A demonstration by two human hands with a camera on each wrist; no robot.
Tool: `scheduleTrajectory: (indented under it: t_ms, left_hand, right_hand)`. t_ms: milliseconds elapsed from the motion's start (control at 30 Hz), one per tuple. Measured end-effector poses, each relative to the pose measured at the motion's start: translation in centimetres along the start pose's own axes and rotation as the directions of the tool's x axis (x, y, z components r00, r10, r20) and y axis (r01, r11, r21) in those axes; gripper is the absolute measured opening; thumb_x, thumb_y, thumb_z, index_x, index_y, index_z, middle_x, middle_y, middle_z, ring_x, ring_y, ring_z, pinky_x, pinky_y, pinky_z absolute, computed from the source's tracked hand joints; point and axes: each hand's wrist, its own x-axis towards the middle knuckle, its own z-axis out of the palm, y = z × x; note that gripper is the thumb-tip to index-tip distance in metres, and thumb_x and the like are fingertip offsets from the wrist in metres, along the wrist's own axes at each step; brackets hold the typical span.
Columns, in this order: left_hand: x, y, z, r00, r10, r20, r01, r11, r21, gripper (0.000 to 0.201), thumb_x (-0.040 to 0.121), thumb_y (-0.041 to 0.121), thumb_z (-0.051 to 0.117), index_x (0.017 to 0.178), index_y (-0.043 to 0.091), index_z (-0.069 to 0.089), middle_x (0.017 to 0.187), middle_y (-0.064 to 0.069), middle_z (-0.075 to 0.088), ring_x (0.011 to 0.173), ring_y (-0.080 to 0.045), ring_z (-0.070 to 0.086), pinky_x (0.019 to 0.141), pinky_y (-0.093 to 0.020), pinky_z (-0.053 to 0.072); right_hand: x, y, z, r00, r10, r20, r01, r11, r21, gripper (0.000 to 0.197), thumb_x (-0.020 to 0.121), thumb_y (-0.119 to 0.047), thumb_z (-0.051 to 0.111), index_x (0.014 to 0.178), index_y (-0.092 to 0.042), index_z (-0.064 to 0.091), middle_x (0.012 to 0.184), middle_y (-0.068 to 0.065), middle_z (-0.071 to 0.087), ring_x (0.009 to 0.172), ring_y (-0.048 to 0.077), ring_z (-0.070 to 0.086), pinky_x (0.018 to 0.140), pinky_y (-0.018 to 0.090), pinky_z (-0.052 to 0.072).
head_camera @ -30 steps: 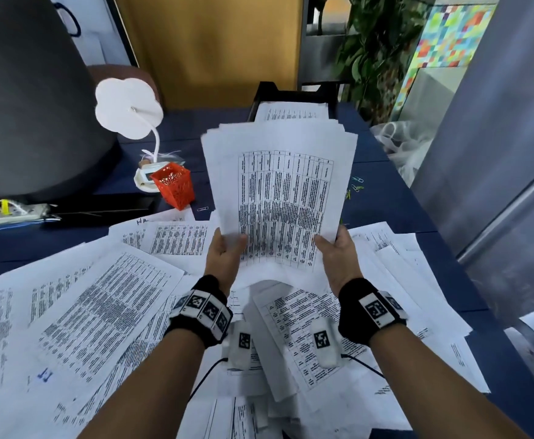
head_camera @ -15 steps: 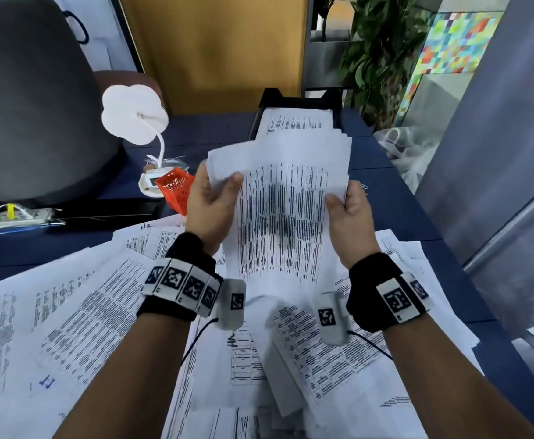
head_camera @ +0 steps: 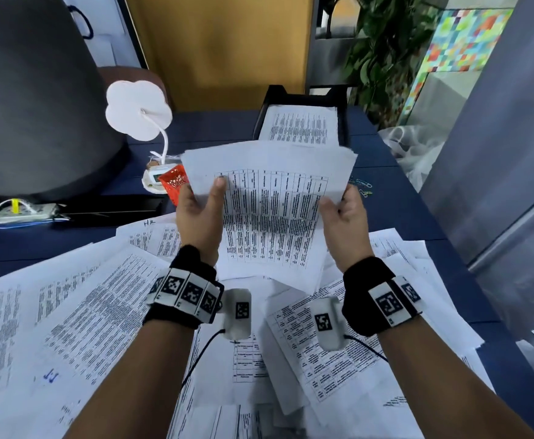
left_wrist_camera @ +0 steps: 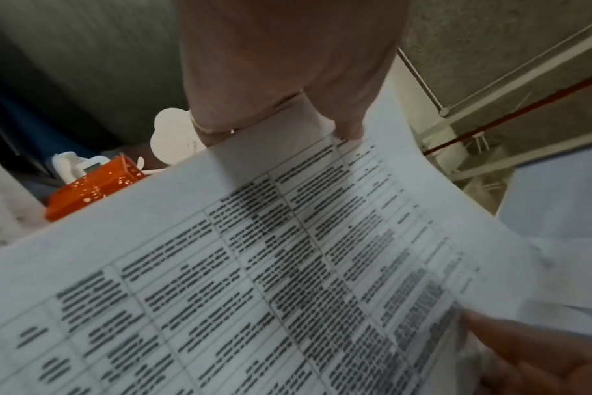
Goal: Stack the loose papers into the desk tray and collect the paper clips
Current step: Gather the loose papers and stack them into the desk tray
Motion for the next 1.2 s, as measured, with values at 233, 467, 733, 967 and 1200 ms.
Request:
scheduleTrajectory:
  t_ms: [233,467,733,967,1200]
  left_hand:
    - [0.4,-0.6,0.6,0.996,0.039,0.086,-0.044,0.997,0.056,0.026,0.090,0.009,0.059,0.106,0.027,0.050,0.092,0.017,0.069,0.089,-0.001,0.063,0.084,-0.022,0.049]
    - [-0.7,-5.0,-1.6,0.972,-0.227,0.062,0.221,0.972,0.081,0.037,0.082,-0.010,0.058,0.109,0.016,0.053,0.102,-0.003,0.065,0.090,-0.014,0.061,0.084,-0.032,0.049]
    - [-0.6,-6.8,-1.0,0.974,-0.224,-0.009,0.222,0.958,0.184,0.023,0.087,0.016,0.063,0.108,0.018,0.052,0.083,0.005,0.059,0.073,-0.009,0.053,0.069,-0.026,0.046]
    - [-0.2,-9.3,-1.8,0.930,-0.361,-0.065,0.362,0.876,0.320,0.024,0.092,0.011,0.058,0.113,-0.001,0.060,0.099,-0.007,0.062,0.093,-0.019,0.055,0.084,-0.028,0.043]
    - [2.6,-8.0,-1.0,0.942,-0.334,0.008,0.309,0.878,0.367,0.008,0.090,0.013,0.059,0.095,0.008,0.062,0.091,-0.010,0.061,0.081,-0.018,0.055,0.080,-0.032,0.045]
  right_hand:
    - [0.0,0.0,0.8,0.998,-0.058,-0.025,0.057,0.998,-0.035,0.027,0.097,-0.002,0.041,0.096,-0.029,0.045,0.092,-0.008,0.059,0.082,0.008,0.055,0.081,0.029,0.048]
    - [-0.9,4.2,-0.1,0.975,0.219,-0.023,-0.219,0.976,-0.005,0.036,0.086,0.014,0.044,0.116,-0.005,0.047,0.102,0.002,0.064,0.086,0.011,0.059,0.075,0.017,0.049]
    - [-0.6,6.2,1.4,0.982,0.189,-0.018,-0.190,0.977,-0.097,0.026,0.094,-0.007,0.051,0.118,-0.012,0.047,0.116,0.007,0.062,0.104,0.020,0.059,0.095,0.031,0.046]
    - [-1.0,9.1,0.0,0.919,0.393,0.036,-0.358,0.868,-0.344,0.026,0.092,-0.002,0.047,0.118,-0.006,0.046,0.108,0.005,0.059,0.099,0.020,0.056,0.096,0.033,0.042]
    - [-0.9,10.2,-1.6,0.882,0.468,0.056,-0.440,0.859,-0.261,0.009,0.095,-0.010,0.049,0.089,-0.004,0.054,0.085,0.015,0.055,0.082,0.019,0.049,0.075,0.034,0.045]
